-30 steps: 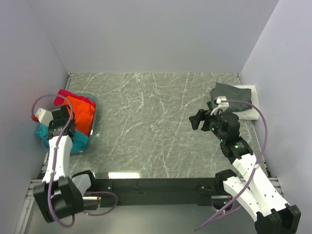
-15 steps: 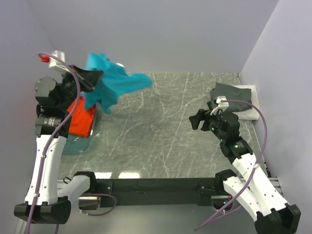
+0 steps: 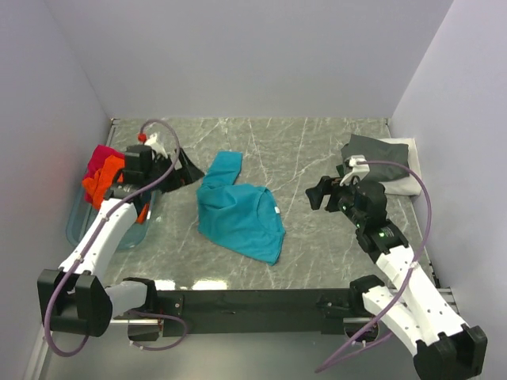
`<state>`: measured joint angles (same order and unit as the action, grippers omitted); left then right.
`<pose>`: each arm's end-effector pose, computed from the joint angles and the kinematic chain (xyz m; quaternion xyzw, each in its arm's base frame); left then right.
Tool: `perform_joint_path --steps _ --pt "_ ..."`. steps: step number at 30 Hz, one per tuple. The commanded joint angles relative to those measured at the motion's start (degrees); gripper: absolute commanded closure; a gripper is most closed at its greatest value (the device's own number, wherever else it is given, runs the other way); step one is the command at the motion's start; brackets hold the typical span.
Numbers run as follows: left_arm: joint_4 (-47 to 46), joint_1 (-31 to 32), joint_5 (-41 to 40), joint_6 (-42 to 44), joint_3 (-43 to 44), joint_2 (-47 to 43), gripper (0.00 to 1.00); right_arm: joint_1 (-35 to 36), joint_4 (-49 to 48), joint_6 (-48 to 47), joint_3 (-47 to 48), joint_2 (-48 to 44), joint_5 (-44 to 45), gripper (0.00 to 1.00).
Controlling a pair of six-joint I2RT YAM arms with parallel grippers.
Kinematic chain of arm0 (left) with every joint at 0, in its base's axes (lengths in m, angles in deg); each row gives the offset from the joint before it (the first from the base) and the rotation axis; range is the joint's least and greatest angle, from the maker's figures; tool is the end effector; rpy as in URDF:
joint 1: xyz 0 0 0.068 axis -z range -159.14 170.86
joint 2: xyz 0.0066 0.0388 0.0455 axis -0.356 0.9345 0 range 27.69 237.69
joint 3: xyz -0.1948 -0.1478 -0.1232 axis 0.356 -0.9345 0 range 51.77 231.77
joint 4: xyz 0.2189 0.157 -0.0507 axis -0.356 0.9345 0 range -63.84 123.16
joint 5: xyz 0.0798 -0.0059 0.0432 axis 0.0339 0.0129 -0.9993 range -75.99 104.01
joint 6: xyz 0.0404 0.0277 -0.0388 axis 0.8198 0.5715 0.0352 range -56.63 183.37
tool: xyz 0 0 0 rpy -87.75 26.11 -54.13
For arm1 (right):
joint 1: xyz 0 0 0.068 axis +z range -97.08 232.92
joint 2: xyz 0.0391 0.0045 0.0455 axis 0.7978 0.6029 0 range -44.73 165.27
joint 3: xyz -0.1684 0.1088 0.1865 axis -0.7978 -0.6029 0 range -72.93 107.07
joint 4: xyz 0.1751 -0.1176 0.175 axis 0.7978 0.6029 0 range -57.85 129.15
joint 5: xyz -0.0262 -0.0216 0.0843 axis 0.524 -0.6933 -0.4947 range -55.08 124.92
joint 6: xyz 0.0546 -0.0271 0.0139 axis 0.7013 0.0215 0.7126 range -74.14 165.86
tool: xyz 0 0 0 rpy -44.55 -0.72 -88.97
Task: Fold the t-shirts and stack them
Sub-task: Move the tshirt to the center of the board, then flatten the tshirt out
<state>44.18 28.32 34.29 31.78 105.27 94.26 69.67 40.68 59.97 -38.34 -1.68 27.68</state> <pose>0.2770 -0.0529 0.2954 -0.0945 0.8563 -0.3063 0.4050 0.1961 0.0653 0.2802 -0.0560 0.8011 0.2069 0.5588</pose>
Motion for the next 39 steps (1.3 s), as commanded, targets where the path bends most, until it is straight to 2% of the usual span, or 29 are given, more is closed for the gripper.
perform_joint_path --steps 1,5,6,10,16,27,35,36,39 --pt "-2.81 0.18 -9.54 -1.45 -3.55 -2.49 0.01 0.39 -5.62 1.53 0.48 3.09 -4.26 0.12" --pt "-3.52 0.62 -12.27 -1.54 -5.86 -2.06 0.01 2.75 -11.34 6.98 -0.57 8.97 -8.57 0.12" --pt "-3.69 0.8 -12.45 -1.54 -6.12 -1.79 0.01 5.28 -12.22 7.33 -0.4 12.55 -8.4 0.13" --pt "-4.92 1.67 -11.75 -1.45 -7.26 -1.09 0.01 10.92 -13.28 7.33 5.13 24.08 -5.59 0.14" --pt "-4.31 2.55 -12.98 -1.28 -7.62 -0.91 0.01 12.25 -15.74 9.53 12.6 40.51 -4.18 0.16" --pt "-4.14 4.14 -14.03 -0.84 -7.88 1.46 0.01 15.06 -15.22 7.6 25.25 57.83 -5.67 0.17" --pt "-3.52 5.02 -14.91 -0.57 -7.62 1.38 0.01 16.38 -13.02 6.81 28.34 63.56 -4.71 0.23" --pt "-3.52 5.1 -14.91 -0.57 -7.53 1.37 0.01 16.47 -12.41 6.81 28.78 64.09 -4.97 0.25" --pt "-3.34 5.28 -15.44 -0.49 -7.53 1.29 0.01 16.47 -11.7 6.72 29.83 65.23 -7.25 0.69"
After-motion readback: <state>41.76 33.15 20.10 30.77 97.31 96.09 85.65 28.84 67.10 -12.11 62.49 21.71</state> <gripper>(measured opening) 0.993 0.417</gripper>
